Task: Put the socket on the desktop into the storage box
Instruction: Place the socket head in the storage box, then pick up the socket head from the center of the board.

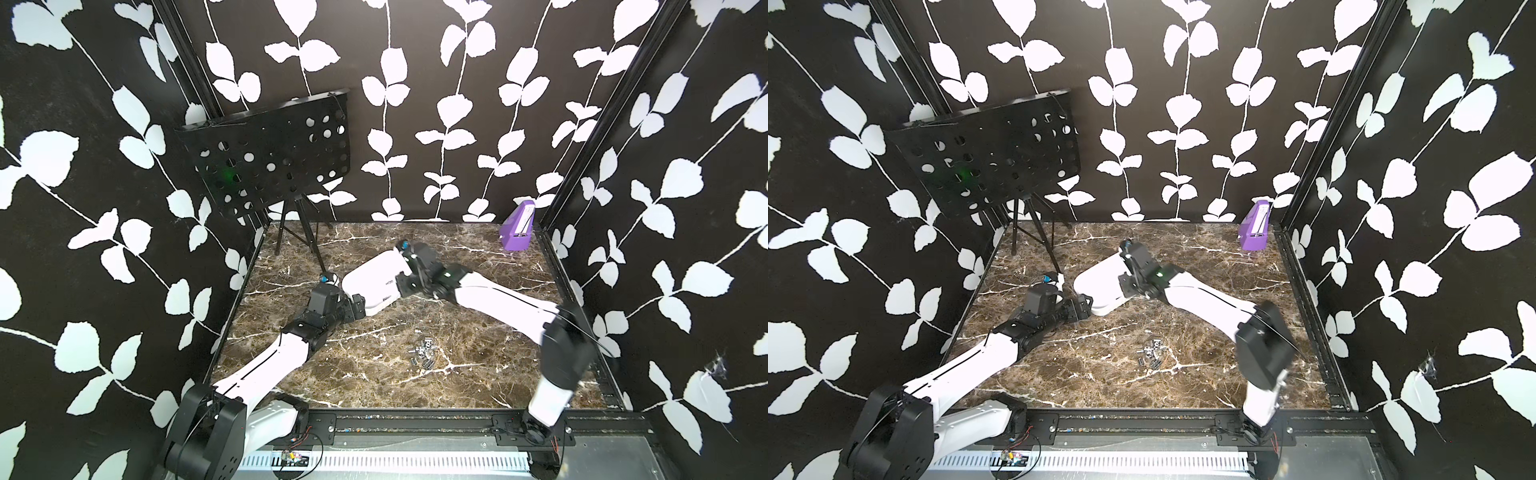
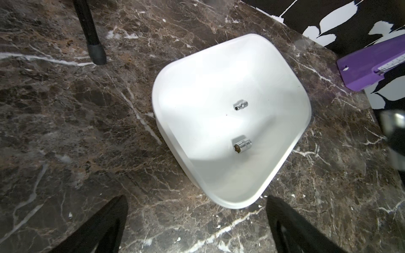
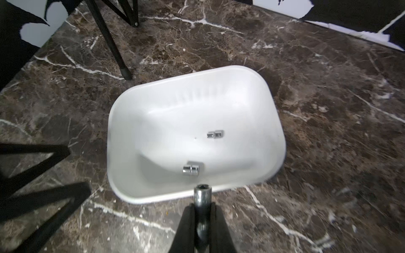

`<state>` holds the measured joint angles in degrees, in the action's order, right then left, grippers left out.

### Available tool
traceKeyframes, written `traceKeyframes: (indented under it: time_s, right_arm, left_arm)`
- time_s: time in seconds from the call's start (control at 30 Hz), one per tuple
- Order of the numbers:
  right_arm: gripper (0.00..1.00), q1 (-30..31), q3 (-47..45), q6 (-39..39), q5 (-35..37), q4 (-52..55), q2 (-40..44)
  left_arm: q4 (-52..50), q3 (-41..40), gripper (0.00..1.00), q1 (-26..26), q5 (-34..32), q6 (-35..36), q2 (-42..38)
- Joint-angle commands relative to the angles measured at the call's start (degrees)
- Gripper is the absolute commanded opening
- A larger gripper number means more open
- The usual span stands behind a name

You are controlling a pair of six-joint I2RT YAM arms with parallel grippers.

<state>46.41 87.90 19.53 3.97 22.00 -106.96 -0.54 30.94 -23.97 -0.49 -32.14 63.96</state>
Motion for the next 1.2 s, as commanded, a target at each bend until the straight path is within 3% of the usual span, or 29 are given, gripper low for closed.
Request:
traceKeyframes:
  time_s: [0.0, 0.27, 0.63, 0.87, 1.17]
  right_arm:
    - [0.04, 0.0, 9.6, 1.8, 0.6, 4.7, -7.9]
    - [0.10, 0.3, 23.5, 0.3, 4.4, 10.5, -21.2]
    - [0.31, 0.3, 23.5, -0.7, 5.3, 11.2, -20.7]
    - [0.37, 0.8, 15.9, -2.5, 4.4, 10.4, -11.6]
    - [0.41, 4.1, -11.6, -10.4, 10.2, 9.3, 13.4]
  left_arm:
    - [0.4, -0.5, 0.99, -0.2, 0.2, 0.7, -1.6]
    - [0.7, -0.6, 0.99, -0.2, 1.2, 0.0, -1.4]
    - [0.5, -0.1, 0.99, -0.2, 1.8, 0.1, -0.6]
    - [1.2, -0.4, 0.99, -0.2, 2.8, 0.0, -1.2]
    - [0.3, -0.6, 0.99, -0.5, 2.0, -0.3, -3.4]
